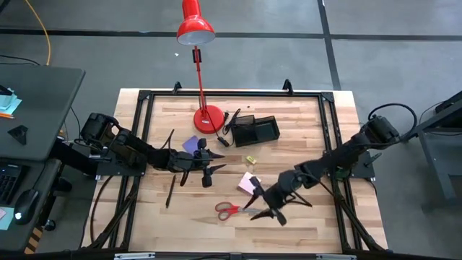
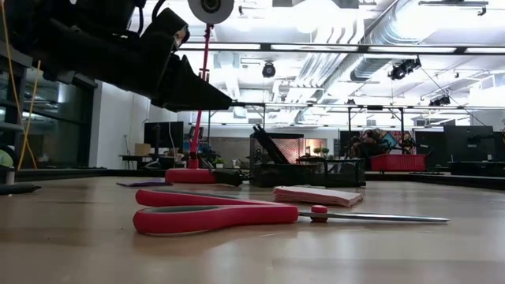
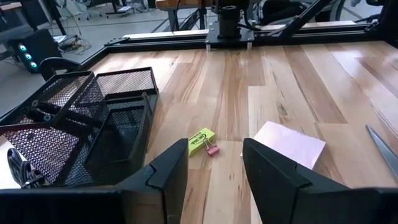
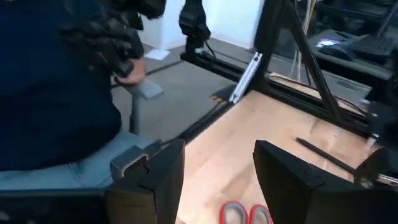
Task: Pick and place office supplies into organizer
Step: Put the red scissors into the black desk organizer
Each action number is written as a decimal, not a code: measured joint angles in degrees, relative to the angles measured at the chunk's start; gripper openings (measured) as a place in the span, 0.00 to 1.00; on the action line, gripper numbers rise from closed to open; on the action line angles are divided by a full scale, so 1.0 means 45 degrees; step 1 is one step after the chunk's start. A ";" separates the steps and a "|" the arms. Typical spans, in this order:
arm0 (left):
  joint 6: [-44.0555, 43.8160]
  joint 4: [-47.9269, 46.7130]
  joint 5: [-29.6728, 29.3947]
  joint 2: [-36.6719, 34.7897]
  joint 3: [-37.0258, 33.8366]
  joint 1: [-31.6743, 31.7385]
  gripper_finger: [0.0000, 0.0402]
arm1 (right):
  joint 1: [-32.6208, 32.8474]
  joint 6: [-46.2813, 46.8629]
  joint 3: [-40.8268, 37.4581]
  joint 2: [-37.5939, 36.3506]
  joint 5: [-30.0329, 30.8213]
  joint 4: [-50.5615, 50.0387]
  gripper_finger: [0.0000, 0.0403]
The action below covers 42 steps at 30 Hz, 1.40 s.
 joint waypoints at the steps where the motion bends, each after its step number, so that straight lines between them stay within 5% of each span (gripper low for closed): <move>1: 0.0000 0.0015 0.0000 0.0000 0.0000 0.0003 0.36 | 0.0121 -0.0120 0.0000 0.0015 0.0363 -0.0076 0.45; 7: 0.0303 0.0075 0.0028 0.0002 0.0000 0.0003 0.36 | 0.0328 0.0387 -0.0423 0.0137 0.2880 -0.0040 0.45; 15: 0.0476 -0.0181 0.0024 0.0005 0.0005 0.0003 0.36 | 0.0293 0.1680 -0.2320 0.0523 0.7196 0.2649 0.45; 24: 0.0010 -0.0629 0.0498 0.0005 0.0005 -0.0002 0.36 | -0.0276 0.2432 -0.2473 0.1350 0.5969 0.3761 0.46; 35: -0.0008 -0.1180 -0.1942 -0.0051 -0.0003 -0.0002 0.36 | -0.0331 0.2767 -0.0663 0.4109 0.6571 0.3625 0.46; 42: 0.0379 -0.1547 -0.1980 -0.0243 -0.0005 -0.0007 0.36 | -0.0196 0.3097 0.1007 0.5175 0.5667 0.2586 0.45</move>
